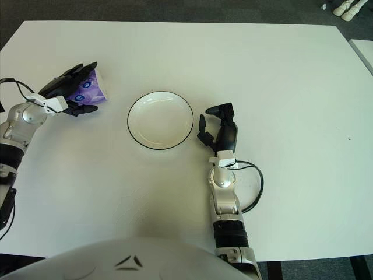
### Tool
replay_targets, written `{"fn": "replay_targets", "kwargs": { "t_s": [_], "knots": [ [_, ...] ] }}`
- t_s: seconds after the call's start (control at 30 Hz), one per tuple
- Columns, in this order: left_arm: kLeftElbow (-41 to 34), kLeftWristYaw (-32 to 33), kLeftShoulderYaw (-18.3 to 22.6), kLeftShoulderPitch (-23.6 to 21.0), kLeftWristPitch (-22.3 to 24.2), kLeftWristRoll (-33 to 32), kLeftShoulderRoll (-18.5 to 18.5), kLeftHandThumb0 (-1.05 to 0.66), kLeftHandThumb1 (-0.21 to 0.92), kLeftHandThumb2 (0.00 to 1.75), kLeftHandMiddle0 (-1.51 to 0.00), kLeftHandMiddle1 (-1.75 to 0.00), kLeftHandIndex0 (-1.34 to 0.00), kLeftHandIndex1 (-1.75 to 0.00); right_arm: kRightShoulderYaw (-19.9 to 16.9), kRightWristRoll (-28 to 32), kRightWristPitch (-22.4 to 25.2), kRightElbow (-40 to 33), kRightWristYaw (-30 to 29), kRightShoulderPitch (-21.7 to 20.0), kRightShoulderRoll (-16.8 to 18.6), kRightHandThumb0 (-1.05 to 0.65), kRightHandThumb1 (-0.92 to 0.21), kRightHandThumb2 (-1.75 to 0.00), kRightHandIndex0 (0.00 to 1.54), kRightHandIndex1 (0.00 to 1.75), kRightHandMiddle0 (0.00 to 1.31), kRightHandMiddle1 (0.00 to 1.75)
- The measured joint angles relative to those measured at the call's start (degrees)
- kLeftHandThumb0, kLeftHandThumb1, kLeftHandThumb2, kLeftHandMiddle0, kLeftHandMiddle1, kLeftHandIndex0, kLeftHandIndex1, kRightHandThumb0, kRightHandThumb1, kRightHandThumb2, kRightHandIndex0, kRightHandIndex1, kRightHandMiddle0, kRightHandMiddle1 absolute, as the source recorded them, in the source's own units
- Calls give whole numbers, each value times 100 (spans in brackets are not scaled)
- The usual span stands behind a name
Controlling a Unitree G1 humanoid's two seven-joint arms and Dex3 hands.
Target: Put the tissue paper into the plate.
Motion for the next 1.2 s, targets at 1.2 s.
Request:
{"fn": "replay_targets", "kwargs": {
  "t_s": [1.2],
  "knots": [
    [1654,119,-508,-805,-826,-63,-164,-88,42,87,0,0,0,0,-5,92,-153,10,63,62,20,-40,-58,-100,66,138,41,175]
  ]
}}
